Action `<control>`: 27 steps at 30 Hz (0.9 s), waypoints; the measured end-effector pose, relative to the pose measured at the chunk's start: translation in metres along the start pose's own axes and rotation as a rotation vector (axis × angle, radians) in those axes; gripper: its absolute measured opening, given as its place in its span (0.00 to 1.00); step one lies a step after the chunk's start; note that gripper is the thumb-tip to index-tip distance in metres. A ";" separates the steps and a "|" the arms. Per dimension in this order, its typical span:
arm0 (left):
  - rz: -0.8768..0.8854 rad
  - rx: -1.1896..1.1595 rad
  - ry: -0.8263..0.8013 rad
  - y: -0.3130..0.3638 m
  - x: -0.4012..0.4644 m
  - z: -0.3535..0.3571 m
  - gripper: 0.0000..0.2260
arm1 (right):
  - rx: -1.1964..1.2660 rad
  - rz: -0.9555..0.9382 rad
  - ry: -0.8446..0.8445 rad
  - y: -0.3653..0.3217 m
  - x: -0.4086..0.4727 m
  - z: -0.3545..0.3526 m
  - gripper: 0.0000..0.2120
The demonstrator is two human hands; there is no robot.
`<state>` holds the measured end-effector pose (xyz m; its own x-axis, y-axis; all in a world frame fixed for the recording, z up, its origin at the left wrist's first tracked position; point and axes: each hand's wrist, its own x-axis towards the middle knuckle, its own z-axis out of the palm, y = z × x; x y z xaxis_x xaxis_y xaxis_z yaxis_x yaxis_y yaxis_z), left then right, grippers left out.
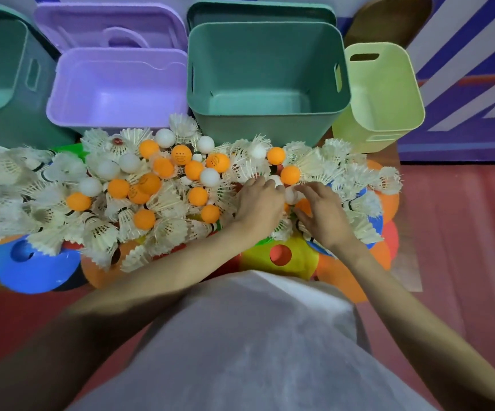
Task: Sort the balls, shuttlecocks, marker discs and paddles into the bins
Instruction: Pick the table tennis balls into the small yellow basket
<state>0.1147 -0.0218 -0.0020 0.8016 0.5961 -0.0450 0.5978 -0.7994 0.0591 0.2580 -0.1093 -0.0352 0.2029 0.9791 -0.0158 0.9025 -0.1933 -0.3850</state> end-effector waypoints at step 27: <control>0.069 -0.661 0.154 0.028 0.123 -0.052 0.13 | 0.296 0.333 0.435 0.111 0.031 -0.064 0.14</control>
<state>0.2298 0.0328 0.0456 0.7999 0.5879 0.1204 0.3805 -0.6519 0.6559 0.3885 -0.1046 -0.0194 0.6481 0.7413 0.1744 0.6328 -0.3969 -0.6649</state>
